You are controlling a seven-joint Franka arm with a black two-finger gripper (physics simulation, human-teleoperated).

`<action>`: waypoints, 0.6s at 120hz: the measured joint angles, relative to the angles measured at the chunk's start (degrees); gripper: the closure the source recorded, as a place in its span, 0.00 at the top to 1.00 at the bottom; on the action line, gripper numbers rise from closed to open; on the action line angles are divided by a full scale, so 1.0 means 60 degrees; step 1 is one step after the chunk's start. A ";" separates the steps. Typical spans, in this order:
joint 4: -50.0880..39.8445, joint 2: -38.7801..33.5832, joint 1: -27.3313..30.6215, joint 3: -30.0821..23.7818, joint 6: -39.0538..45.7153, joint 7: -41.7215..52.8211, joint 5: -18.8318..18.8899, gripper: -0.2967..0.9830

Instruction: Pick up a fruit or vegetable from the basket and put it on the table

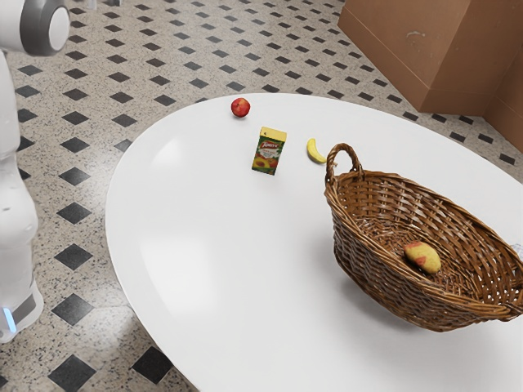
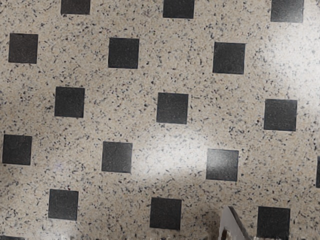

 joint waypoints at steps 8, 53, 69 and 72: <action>0.0014 0.0000 -0.0610 -0.0004 0.0000 -0.0036 0.0011 0.77; 0.3285 0.1500 -0.2350 -0.2489 0.1004 -0.1004 -0.0655 0.77; 0.3322 0.1437 -0.2955 -0.2858 0.1574 -0.1625 -0.1202 0.77; 0.3355 0.1392 -0.3032 -0.2895 0.1683 -0.1768 -0.1263 0.77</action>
